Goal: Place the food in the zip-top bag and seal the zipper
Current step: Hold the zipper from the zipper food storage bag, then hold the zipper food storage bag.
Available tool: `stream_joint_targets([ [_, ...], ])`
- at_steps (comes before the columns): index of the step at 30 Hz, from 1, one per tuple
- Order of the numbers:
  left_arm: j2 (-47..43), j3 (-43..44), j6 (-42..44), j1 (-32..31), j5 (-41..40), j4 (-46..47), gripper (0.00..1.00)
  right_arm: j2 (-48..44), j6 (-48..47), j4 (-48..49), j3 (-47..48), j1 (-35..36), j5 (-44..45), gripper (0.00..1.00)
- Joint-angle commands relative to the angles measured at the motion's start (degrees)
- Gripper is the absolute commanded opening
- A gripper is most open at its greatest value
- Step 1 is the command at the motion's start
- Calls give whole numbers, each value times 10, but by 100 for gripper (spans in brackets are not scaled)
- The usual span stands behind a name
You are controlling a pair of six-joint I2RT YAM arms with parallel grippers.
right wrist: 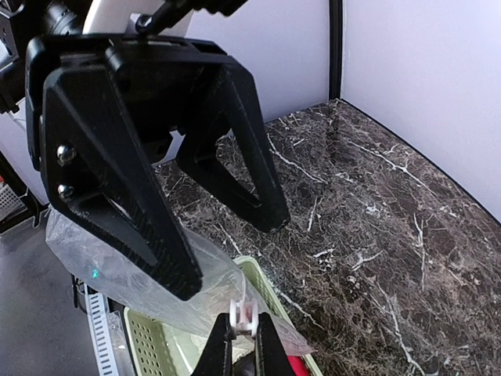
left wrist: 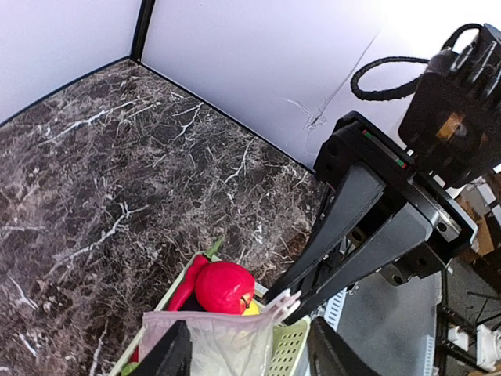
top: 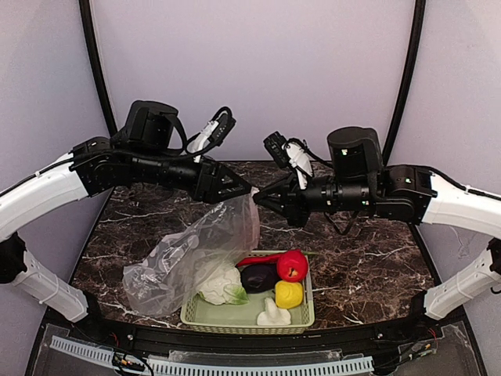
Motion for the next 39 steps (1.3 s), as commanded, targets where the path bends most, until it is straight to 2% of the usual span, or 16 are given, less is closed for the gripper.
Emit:
stream_joint_targets([
  [1, 28, 38, 40, 4, 15, -25, 44, 6, 11, -15, 17, 3, -14, 0],
  [2, 30, 43, 44, 4, 16, -28, 36, 7, 12, -17, 16, 3, -13, 0],
  [4, 37, 47, 48, 4, 27, -31, 28, 4, 13, -20, 16, 3, -10, 0],
  [5, 38, 47, 48, 4, 28, -32, 27, 3, 15, -21, 16, 3, -9, 0],
  [7, 39, 44, 48, 5, 30, -33, 27, 2, 16, -21, 14, 3, -5, 0],
  [10, 35, 39, 48, 4, 35, -32, 37, 1, 17, -22, 14, 3, -2, 0],
  [13, 32, 31, 48, 4, 37, -31, 33, 1, 17, -23, 14, 3, -1, 0],
  [16, 30, 27, 46, 4, 38, -29, 26, 2, 18, -23, 15, 3, -1, 0],
  [21, 31, 23, 44, 5, 46, -28, 6, 1, 18, -23, 14, 2, -1, 0],
  [23, 31, 22, 44, 5, 48, -27, 2, 1, 19, -23, 13, 2, 0, 0],
  [39, 4, 2, 33, 5, 21, 16, 1, 18, 21, -32, 10, -10, -6, 0],
])
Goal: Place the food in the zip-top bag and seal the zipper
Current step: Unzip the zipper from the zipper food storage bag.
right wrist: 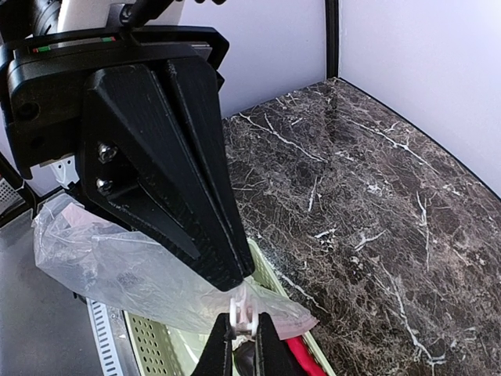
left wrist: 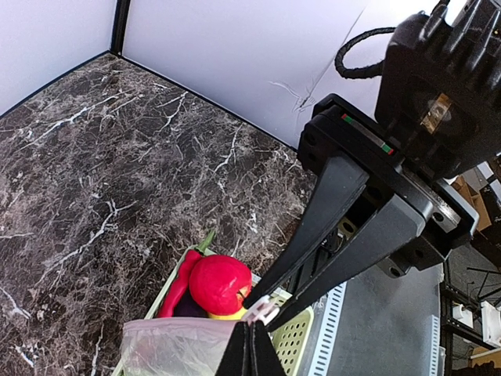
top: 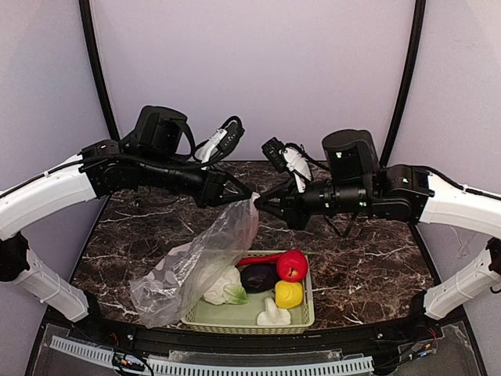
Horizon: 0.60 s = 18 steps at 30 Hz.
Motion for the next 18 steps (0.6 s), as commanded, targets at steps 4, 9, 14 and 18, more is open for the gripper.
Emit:
stream_joint_targets([
  [4, -24, 0, -11, 2, -11, 10, 1, 15, 8, 0, 7, -8, -14, 0],
  [9, -28, 1, -15, 4, -11, 13, 1, 20, 11, 0, 6, -11, -19, 0],
  [14, -33, 2, -18, 8, -10, 16, 1, 25, 12, 1, 6, -13, -22, 0],
  [18, -35, 2, -22, 9, -13, 16, 1, 28, 13, 0, 6, -15, -24, 0],
])
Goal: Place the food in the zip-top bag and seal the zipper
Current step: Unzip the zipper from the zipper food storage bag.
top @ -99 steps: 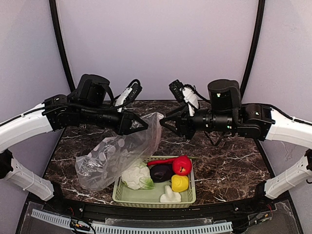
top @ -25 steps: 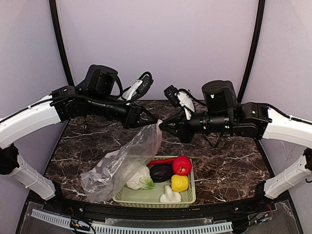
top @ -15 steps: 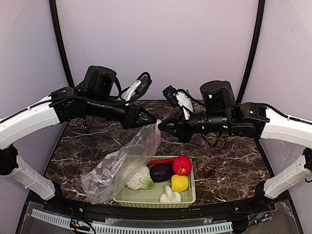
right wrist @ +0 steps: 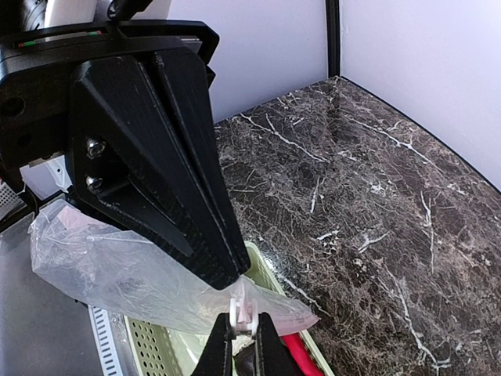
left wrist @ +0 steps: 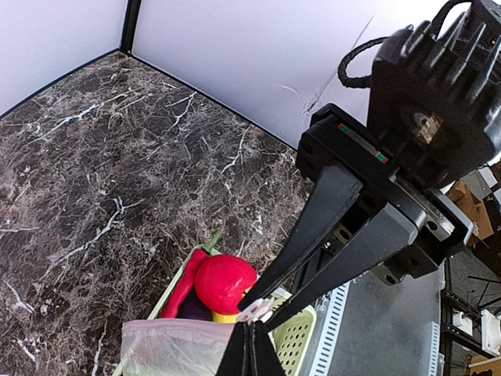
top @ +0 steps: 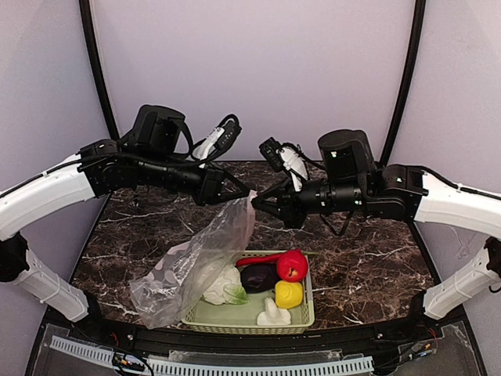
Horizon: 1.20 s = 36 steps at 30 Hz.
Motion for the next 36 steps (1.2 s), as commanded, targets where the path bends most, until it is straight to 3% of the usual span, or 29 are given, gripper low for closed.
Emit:
stream_joint_targets([
  [1, -32, 2, -10, 6, -2, 18, 1, 15, 8, -13, 5, -5, -8, 0],
  [36, -19, 84, -6, 50, 33, -22, 1, 28, 19, -12, -17, -20, -19, 0],
])
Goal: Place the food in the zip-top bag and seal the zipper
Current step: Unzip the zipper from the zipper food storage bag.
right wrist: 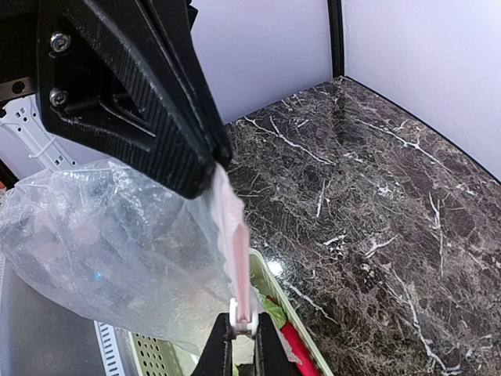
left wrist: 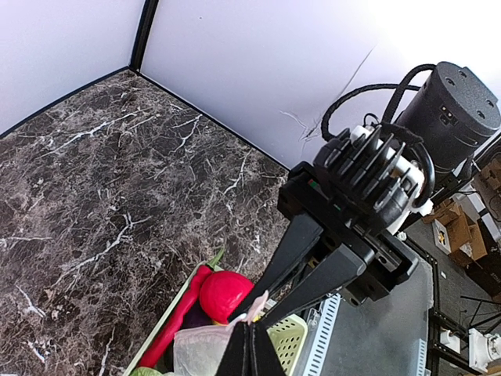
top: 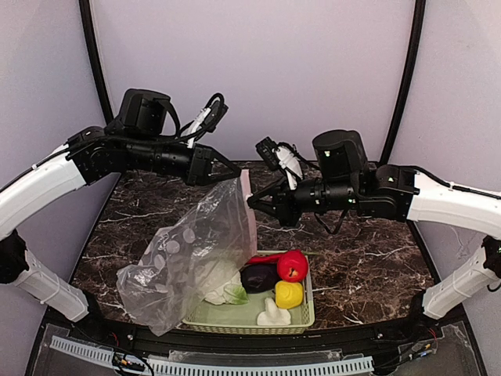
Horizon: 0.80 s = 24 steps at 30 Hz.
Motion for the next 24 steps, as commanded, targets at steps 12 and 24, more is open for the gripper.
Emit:
stream_joint_targets([
  [12, -15, 54, 15, 36, 36, -4, 1, 11, 17, -35, -31, -11, -8, 0],
  [24, -26, 57, 22, 60, 53, -17, 1, 18, 26, -39, -41, -13, -41, 0],
])
